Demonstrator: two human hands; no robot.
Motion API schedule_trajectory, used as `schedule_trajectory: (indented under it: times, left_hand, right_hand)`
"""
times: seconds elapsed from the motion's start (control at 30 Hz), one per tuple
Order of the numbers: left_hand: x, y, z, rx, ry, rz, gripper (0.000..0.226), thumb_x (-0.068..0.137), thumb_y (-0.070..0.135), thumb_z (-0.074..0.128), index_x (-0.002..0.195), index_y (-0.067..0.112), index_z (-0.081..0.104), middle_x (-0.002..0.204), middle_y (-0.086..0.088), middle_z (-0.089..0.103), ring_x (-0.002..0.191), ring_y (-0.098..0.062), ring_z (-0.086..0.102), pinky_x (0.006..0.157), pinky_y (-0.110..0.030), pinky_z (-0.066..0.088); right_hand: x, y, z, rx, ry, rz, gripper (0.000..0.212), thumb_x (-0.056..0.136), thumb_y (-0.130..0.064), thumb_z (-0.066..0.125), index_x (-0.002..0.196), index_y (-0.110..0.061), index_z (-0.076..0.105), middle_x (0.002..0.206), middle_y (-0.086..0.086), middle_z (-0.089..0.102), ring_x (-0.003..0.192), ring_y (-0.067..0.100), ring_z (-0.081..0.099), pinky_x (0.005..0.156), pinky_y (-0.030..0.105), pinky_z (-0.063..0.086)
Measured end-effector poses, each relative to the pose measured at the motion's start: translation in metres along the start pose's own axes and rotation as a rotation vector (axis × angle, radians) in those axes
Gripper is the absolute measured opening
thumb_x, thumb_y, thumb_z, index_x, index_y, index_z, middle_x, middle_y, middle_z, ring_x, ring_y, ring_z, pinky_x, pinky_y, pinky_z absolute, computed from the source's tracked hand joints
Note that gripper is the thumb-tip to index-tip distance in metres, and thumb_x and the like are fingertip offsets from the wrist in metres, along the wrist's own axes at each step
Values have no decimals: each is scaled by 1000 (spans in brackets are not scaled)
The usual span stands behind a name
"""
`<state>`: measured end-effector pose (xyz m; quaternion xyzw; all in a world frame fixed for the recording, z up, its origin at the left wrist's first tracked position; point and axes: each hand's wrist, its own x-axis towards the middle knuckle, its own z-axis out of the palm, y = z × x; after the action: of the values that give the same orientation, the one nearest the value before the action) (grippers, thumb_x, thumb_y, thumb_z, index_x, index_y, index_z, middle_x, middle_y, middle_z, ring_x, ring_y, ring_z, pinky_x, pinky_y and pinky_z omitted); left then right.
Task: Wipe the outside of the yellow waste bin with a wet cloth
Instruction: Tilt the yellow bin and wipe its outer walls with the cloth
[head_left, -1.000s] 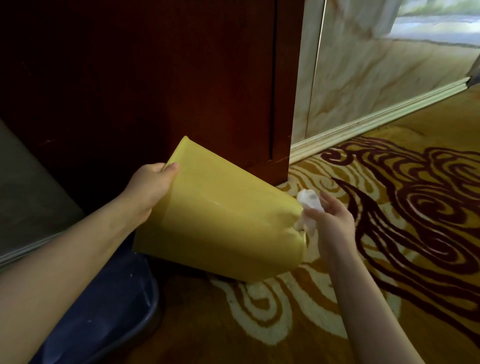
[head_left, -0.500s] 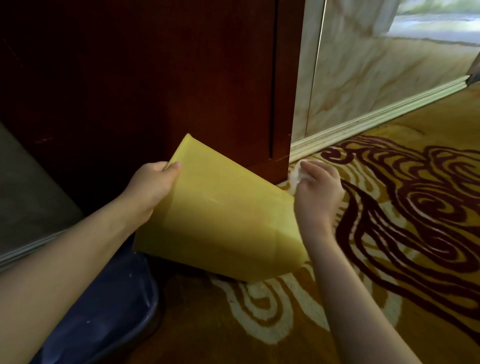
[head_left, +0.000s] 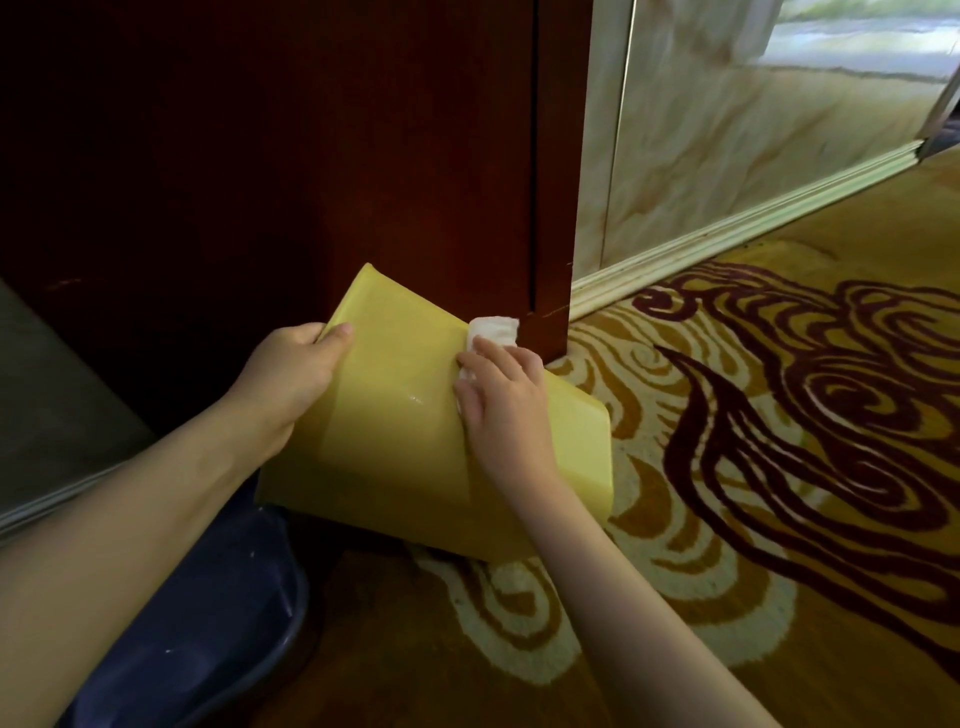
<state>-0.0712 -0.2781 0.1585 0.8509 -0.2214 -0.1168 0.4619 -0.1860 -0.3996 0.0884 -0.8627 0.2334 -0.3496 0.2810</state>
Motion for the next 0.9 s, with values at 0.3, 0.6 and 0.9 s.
schedule_trajectory:
  times: [0.3, 0.6, 0.9]
  left_hand:
    - [0, 6, 6, -5, -24, 16, 38, 96, 37, 38, 120, 15, 58, 88, 1, 64, 82, -16, 59, 61, -26, 42]
    - [-1, 9, 8, 12, -26, 25, 42, 96, 37, 38, 127, 13, 54, 93, 2, 62, 88, -18, 58, 67, -27, 43]
    - [-1, 14, 5, 4, 1, -51, 42, 97, 37, 37, 126, 12, 54, 91, -3, 61, 83, -19, 56, 65, -28, 41]
  right_hand:
    - [-5, 36, 5, -12, -34, 92, 44, 98, -29, 41, 140, -18, 39, 146, 0, 42, 136, 18, 29, 111, 31, 23]
    - [-54, 132, -12, 192, 239, 739, 31, 95, -23, 49, 124, -15, 58, 127, 4, 62, 119, 20, 52, 97, 36, 41]
    - [-36, 53, -27, 127, 468, 337, 34, 93, -24, 49, 126, -15, 56, 97, -6, 63, 91, 15, 58, 78, 14, 42]
